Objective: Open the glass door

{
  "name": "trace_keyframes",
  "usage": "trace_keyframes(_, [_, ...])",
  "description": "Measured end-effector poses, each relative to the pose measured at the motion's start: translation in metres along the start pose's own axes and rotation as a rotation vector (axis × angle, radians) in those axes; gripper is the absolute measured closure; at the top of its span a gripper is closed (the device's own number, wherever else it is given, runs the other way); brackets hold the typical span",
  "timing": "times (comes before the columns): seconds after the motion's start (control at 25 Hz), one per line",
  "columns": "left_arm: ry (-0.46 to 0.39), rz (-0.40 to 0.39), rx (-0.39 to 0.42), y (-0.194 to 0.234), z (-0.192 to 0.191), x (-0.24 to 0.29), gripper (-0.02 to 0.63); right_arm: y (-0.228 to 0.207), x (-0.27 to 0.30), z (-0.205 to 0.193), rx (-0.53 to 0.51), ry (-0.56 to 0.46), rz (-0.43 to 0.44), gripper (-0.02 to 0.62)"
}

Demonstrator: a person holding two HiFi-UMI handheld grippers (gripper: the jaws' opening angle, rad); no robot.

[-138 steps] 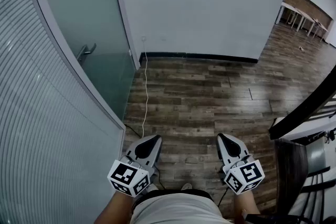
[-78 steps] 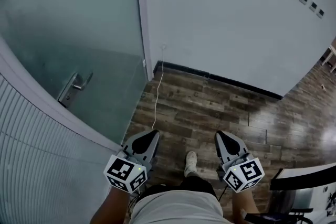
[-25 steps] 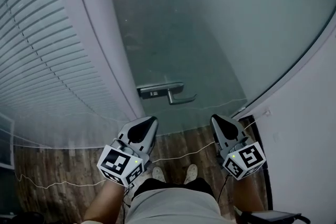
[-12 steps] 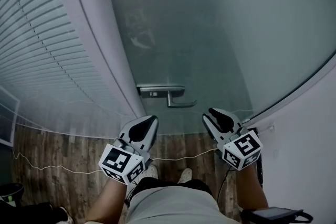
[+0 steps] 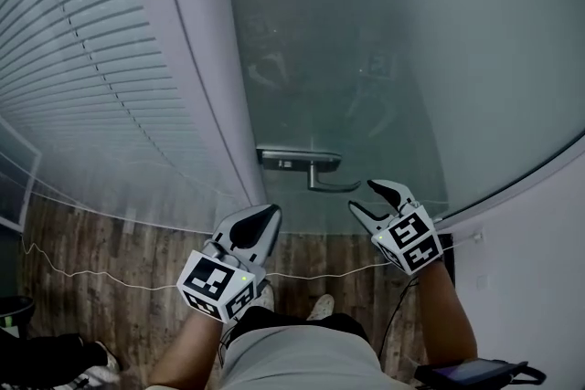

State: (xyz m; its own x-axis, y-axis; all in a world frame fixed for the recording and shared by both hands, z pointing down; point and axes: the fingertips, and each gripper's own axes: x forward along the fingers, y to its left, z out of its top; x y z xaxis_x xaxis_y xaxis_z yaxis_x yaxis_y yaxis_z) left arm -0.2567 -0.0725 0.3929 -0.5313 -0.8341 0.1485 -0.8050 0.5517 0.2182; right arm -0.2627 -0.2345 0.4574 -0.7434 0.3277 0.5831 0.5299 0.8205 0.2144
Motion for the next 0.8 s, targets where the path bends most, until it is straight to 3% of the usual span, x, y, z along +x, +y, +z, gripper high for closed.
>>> trace_keyframes(0.32, [0.012,-0.004,-0.007,0.002,-0.003,-0.001,0.606,-0.005,0.021,-0.008,-0.139,0.096,-0.025,0.393])
trace_keyframes(0.4, [0.014,-0.003,-0.007,0.004,-0.003,-0.001,0.606,-0.005,0.022,-0.006,-0.130,0.089,-0.027,0.446])
trace_keyframes(0.8, [0.021,-0.011,-0.005,0.005,-0.003,0.002,0.606,-0.008,0.026,-0.005,-0.052,0.062,-0.034,0.453])
